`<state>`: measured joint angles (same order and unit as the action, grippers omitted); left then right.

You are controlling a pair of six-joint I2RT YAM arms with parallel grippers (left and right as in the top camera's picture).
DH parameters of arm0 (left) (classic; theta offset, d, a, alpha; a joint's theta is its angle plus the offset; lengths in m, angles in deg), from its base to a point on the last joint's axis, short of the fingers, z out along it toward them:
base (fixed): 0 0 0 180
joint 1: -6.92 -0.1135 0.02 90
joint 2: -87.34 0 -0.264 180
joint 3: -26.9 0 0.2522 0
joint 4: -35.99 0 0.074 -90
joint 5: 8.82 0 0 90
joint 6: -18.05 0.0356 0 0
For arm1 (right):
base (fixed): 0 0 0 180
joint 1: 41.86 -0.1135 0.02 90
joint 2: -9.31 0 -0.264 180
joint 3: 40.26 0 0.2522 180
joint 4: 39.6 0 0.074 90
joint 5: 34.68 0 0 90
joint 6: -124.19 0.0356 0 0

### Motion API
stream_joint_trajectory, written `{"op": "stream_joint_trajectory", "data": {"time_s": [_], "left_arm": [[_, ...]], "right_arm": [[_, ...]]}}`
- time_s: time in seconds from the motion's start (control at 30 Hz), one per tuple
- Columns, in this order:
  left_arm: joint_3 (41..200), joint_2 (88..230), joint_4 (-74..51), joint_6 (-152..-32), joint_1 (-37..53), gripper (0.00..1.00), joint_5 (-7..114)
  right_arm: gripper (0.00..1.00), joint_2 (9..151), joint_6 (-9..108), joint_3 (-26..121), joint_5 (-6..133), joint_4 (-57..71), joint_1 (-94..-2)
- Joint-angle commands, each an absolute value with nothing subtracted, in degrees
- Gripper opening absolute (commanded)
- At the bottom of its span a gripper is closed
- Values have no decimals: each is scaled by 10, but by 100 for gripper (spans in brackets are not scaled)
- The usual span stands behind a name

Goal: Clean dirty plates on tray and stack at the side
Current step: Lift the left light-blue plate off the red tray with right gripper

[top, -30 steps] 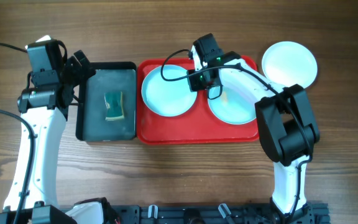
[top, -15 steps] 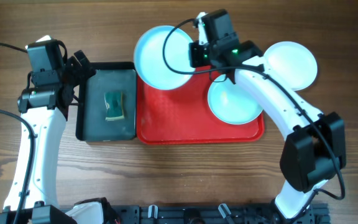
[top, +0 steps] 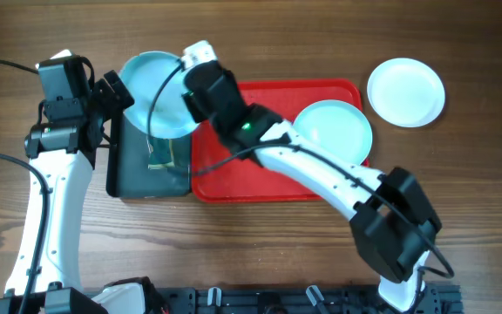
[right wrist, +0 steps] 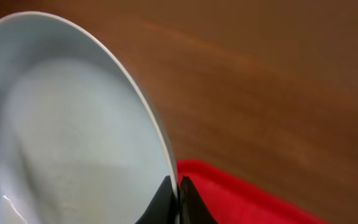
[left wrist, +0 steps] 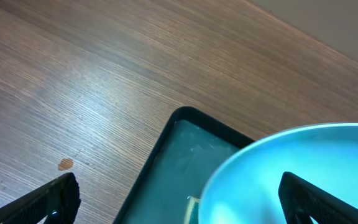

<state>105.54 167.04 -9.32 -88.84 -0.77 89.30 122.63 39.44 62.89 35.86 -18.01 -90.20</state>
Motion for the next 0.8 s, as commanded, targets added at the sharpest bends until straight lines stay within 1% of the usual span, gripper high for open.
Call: {"op": "stream_joint_trajectory", "data": {"time_s": [0.0,0.07,0.1,0.23,0.37,0.77], "left_arm": [[1058,1671,-93,-893,-10,100,896],[1058,1671,-93,-893,-10,100,896],[1058,1671,-93,-893,-10,100,896],[1058,1671,-93,-893,-10,100,896],[1058,1671,-93,-893,-10,100,896],[1058,1671,-93,-893,-10,100,896]], "right_arm": [[4,1241,232,631,276,-218,-932],[4,1242,144,631,269,-235,-944],[4,1242,107,631,241,-252,-948],[4,1242,29,631,201,-307,-949],[4,1242,12,631,202,-336,-950],[4,1242,12,631,206,-338,-949]]}}
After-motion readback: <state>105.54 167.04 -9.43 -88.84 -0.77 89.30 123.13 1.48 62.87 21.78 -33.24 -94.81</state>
